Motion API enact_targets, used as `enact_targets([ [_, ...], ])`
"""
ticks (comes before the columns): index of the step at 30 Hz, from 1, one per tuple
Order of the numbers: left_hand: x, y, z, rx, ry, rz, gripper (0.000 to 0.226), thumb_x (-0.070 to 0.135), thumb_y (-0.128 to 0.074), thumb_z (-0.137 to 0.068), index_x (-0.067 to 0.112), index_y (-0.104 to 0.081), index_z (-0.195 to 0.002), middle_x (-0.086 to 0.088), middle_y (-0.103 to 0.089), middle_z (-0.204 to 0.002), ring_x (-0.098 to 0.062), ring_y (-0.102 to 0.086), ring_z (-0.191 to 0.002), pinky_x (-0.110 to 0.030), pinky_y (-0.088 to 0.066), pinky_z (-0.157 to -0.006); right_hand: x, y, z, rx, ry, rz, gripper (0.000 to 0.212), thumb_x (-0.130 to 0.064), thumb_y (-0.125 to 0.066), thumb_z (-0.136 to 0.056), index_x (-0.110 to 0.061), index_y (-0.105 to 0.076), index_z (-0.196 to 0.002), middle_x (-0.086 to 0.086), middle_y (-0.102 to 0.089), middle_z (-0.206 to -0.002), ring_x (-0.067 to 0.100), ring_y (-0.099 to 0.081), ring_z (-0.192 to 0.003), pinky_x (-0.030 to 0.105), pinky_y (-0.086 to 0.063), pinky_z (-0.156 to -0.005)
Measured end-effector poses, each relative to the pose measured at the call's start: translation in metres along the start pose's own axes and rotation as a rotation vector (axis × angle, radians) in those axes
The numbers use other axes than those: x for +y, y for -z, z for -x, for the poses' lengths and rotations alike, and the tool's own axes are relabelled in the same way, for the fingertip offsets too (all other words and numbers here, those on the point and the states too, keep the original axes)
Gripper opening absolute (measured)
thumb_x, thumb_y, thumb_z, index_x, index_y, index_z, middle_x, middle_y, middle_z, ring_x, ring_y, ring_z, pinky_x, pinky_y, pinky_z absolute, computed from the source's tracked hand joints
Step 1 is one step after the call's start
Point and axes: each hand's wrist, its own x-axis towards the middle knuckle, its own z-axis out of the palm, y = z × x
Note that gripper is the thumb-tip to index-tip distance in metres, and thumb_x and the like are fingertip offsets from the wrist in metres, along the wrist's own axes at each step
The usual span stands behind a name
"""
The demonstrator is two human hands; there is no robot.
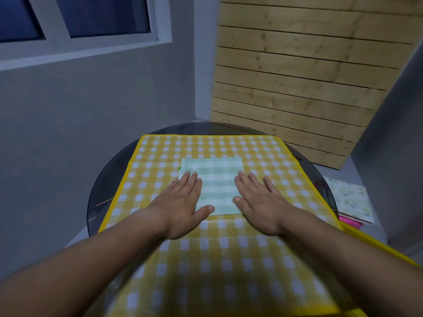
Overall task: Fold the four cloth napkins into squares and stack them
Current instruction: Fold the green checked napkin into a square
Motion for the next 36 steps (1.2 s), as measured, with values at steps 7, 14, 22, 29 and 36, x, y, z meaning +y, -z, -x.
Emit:
enact_targets([
  [7, 0.003, 0.004, 0.006, 0.031, 0.051, 0.174, 0.086, 0.069, -0.019, -0.096, 0.016, 0.007, -0.158, -0.002, 0.019, -0.165, -0.016, 0.022, -0.150, -0.037, 0.004, -0.124, 0.010, 0.003, 0.011, 0.010, -0.096, -0.036, 0.061, -0.050, -0.007, -0.102, -0.026, 0.004, -0.157, -0.008, 0.015, -0.164, 0.014, 0.021, -0.149, 0.043, 0.012, -0.121],
  [14, -0.005, 0.031, 0.008, 0.358, 0.421, 0.617, 0.051, 0.041, -0.063, -0.089, 0.013, -0.048, -0.128, -0.007, -0.057, -0.124, -0.027, -0.053, -0.109, -0.034, -0.046, -0.087, 0.000, 0.019, 0.009, 0.350, -0.209, -0.571, 0.052, -0.039, -0.043, -0.100, -0.018, -0.038, -0.147, 0.004, -0.041, -0.151, 0.022, -0.038, -0.138, 0.037, -0.032, -0.112],
  [22, -0.019, 0.054, 0.006, 0.175, 0.562, 0.908, 0.039, 0.023, -0.075, -0.082, 0.014, -0.045, -0.060, -0.002, -0.043, -0.056, -0.020, -0.040, -0.049, -0.023, -0.032, -0.047, -0.008, 0.040, -0.012, 0.256, -0.481, -0.856, 0.006, -0.018, -0.060, -0.087, -0.012, -0.061, -0.087, 0.008, -0.051, -0.081, 0.023, -0.046, -0.072, 0.030, -0.036, -0.066],
  [29, -0.025, 0.052, 0.009, 0.155, 0.512, 1.083, 0.044, 0.017, -0.075, -0.086, 0.013, -0.044, -0.055, -0.001, -0.046, -0.046, -0.015, -0.041, -0.037, -0.017, -0.033, -0.041, -0.016, 0.054, -0.012, 0.159, -0.531, -0.970, 0.006, -0.013, -0.065, -0.085, -0.010, -0.060, -0.086, 0.013, -0.056, -0.080, 0.025, -0.051, -0.068, 0.029, -0.040, -0.059],
  [36, -0.016, 0.047, 0.010, 0.284, 0.460, 1.284, 0.027, 0.015, -0.079, -0.082, 0.013, -0.058, -0.098, -0.012, -0.069, -0.096, -0.023, -0.063, -0.075, -0.031, -0.052, -0.070, -0.018, 0.057, 0.002, 0.297, -0.423, -0.994, 0.006, -0.011, -0.066, -0.090, -0.007, -0.064, -0.094, 0.012, -0.070, -0.092, 0.014, -0.059, -0.065, 0.017, -0.045, -0.045],
])
